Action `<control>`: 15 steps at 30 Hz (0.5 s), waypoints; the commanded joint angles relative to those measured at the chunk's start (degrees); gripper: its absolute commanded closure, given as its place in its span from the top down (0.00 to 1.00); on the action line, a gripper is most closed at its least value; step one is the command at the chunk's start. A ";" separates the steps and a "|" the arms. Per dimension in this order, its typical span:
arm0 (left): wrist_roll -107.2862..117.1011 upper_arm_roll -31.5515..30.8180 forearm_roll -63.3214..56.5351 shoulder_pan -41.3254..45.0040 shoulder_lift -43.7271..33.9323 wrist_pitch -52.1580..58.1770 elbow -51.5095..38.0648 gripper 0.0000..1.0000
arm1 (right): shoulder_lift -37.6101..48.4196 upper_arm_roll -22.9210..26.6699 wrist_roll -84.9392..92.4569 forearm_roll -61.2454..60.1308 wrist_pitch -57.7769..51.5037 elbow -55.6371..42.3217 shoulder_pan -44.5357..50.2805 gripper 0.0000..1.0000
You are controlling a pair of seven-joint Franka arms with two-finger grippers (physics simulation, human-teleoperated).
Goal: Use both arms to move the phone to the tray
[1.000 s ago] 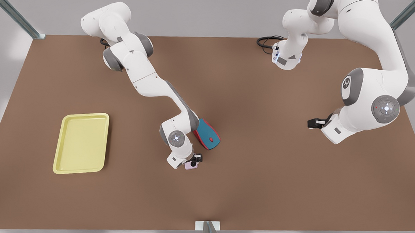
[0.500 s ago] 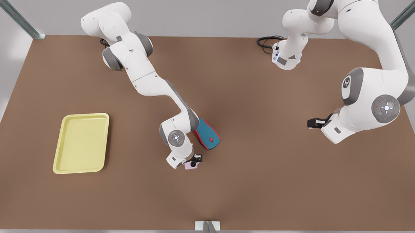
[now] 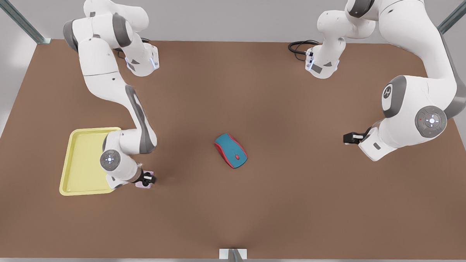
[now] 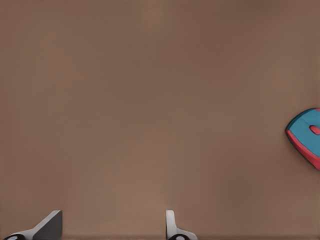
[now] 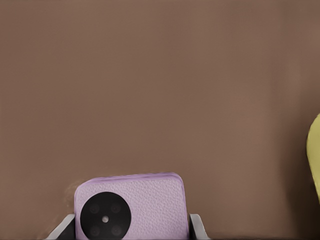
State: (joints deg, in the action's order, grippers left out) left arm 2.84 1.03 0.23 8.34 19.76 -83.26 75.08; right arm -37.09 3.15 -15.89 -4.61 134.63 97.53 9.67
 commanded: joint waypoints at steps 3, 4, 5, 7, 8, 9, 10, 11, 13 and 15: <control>1.56 -0.06 0.04 0.01 -0.07 0.03 -0.03 1.00 | 8.78 5.72 53.14 0.30 2.92 8.73 -7.30 0.77; 1.56 -0.06 0.04 0.01 -0.07 0.03 -0.03 1.00 | 9.93 6.69 59.21 0.30 0.99 8.82 -10.19 0.77; 1.56 -0.06 0.04 0.01 -0.07 0.03 -0.03 1.00 | 10.28 6.69 63.25 0.30 0.54 8.91 -12.57 0.77; 1.64 -0.06 0.04 0.10 -0.07 0.03 -0.03 1.00 | 10.28 6.69 63.70 0.21 0.72 9.70 -13.10 0.77; 1.91 -0.06 0.04 0.10 0.02 0.03 -0.03 1.00 | 10.19 6.69 63.53 0.21 0.72 9.70 -13.10 0.77; 1.91 -0.06 0.04 0.01 0.02 -0.06 -0.03 1.00 | 10.19 6.69 63.26 0.21 0.72 9.70 -13.10 0.77; 2.00 -0.06 0.04 0.01 0.10 0.03 -0.03 1.00 | 10.11 6.60 63.17 0.13 0.72 9.61 -13.01 0.77; 1.99 -0.06 0.04 0.01 0.10 -0.06 -0.03 1.00 | 10.02 6.60 63.35 -0.05 0.98 9.61 -13.10 1.00; 2.00 -0.06 0.04 0.01 0.28 -0.06 -0.03 1.00 | 10.02 6.60 63.53 -0.14 0.72 9.61 -13.10 1.00; 2.00 -0.06 -0.05 0.01 0.28 -0.06 -0.03 1.00 | 10.19 6.60 63.44 -0.14 0.63 9.26 -13.10 1.00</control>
State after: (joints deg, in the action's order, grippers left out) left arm 3.87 0.97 0.24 8.35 20.10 -83.31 75.13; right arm -26.79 9.75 18.97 -4.61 135.47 106.90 -3.43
